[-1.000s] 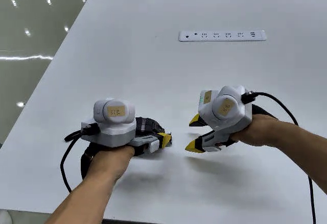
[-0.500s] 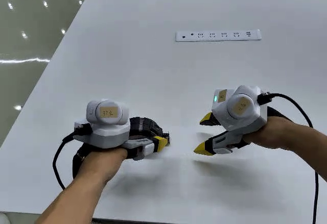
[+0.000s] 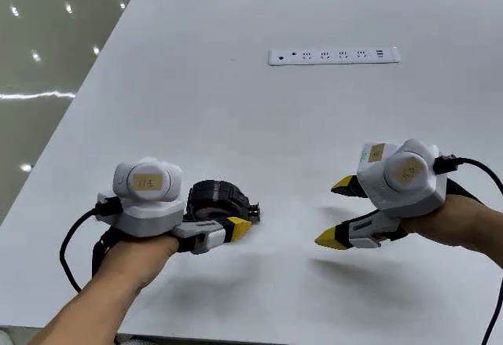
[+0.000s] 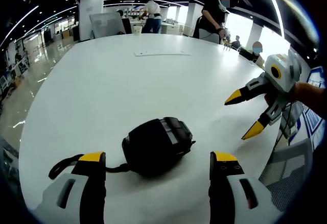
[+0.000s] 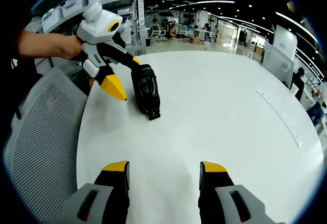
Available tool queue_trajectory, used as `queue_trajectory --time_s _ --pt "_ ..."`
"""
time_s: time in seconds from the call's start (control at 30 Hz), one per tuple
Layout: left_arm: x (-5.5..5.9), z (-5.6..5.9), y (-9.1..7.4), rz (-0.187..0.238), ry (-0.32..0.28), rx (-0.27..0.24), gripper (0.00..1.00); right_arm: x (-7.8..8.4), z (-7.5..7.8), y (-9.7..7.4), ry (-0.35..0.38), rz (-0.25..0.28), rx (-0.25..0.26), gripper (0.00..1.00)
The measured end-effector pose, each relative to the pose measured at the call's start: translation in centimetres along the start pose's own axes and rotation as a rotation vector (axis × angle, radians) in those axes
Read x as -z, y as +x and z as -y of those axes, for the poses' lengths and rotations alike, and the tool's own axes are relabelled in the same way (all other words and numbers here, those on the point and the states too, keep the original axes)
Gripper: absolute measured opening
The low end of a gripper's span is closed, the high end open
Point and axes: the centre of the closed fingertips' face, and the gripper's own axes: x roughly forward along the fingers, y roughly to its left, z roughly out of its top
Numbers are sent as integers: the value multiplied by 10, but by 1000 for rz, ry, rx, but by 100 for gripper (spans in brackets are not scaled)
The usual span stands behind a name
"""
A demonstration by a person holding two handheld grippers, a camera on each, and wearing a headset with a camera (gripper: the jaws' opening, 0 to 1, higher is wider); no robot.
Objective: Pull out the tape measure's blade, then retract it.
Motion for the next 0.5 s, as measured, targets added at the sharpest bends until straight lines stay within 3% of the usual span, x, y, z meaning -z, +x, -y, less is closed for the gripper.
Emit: queue_trajectory --time_s 0.5 --pt "2 10 -13 84 16 69 83 11 -1 -23 100 76 90 67"
